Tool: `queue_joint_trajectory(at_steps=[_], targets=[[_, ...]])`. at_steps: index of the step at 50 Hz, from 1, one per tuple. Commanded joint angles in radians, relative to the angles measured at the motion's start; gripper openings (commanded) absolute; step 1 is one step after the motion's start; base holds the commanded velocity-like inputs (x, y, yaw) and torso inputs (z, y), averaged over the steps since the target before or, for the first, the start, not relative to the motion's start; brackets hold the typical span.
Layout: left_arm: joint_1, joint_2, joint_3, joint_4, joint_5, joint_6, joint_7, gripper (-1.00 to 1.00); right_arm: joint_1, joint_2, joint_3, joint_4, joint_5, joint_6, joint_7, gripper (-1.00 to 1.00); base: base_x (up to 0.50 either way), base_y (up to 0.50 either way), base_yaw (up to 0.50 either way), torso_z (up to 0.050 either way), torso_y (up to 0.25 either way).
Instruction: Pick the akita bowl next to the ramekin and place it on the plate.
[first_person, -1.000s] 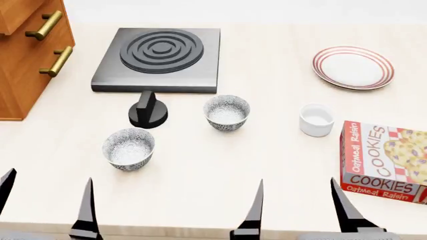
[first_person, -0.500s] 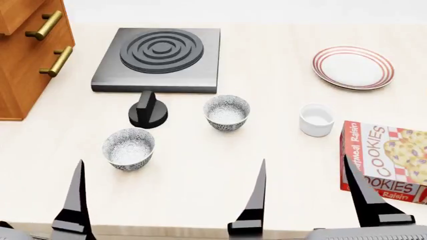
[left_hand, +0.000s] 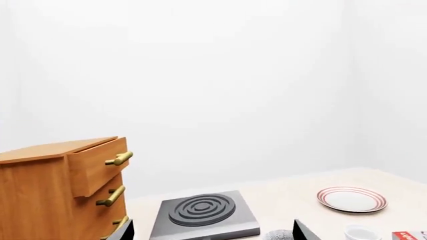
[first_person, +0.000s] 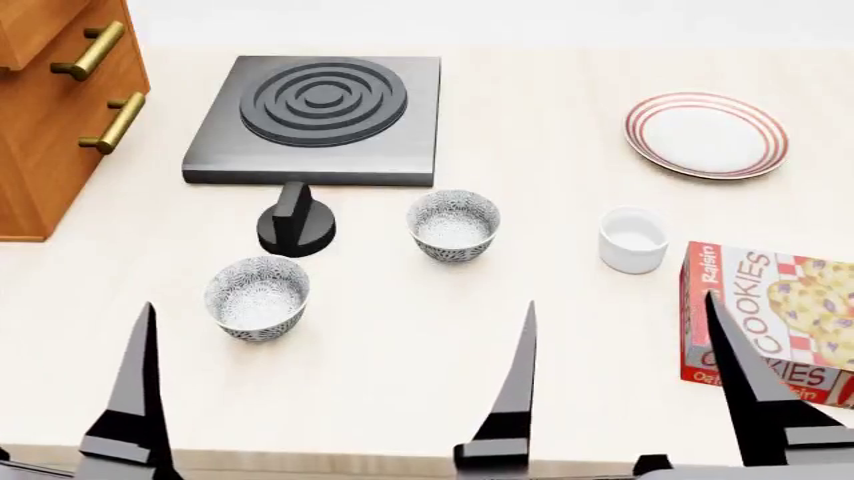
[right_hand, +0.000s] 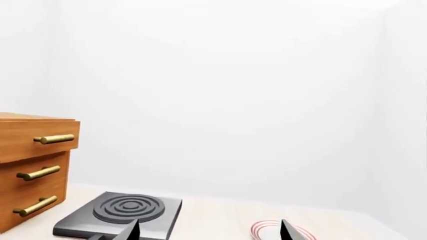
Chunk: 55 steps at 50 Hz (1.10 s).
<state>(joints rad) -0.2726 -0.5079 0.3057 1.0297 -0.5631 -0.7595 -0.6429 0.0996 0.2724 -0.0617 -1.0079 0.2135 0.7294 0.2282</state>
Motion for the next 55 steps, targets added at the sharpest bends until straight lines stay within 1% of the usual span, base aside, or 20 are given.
queue_joint_trajectory(at_steps=[1,16,55], targets=[[-0.032,-0.061,0.021,0.003,-0.093,0.043,-0.085,1.00,0.003,-0.014,0.037,-0.008,0.014,-0.005,-0.009,1.00,0.00,0.00,0.00,0.000,0.000],[-0.044,-0.084,0.051,-0.004,-0.105,0.064,-0.113,1.00,0.002,-0.005,0.052,-0.010,0.038,-0.019,0.012,1.00,0.02,0.00,0.00,0.000,0.000],[-0.071,-0.131,0.098,-0.011,-0.139,0.105,-0.168,1.00,0.017,0.035,0.030,0.001,0.058,-0.031,0.058,1.00,0.15,0.00,0.00,0.000,0.000]])
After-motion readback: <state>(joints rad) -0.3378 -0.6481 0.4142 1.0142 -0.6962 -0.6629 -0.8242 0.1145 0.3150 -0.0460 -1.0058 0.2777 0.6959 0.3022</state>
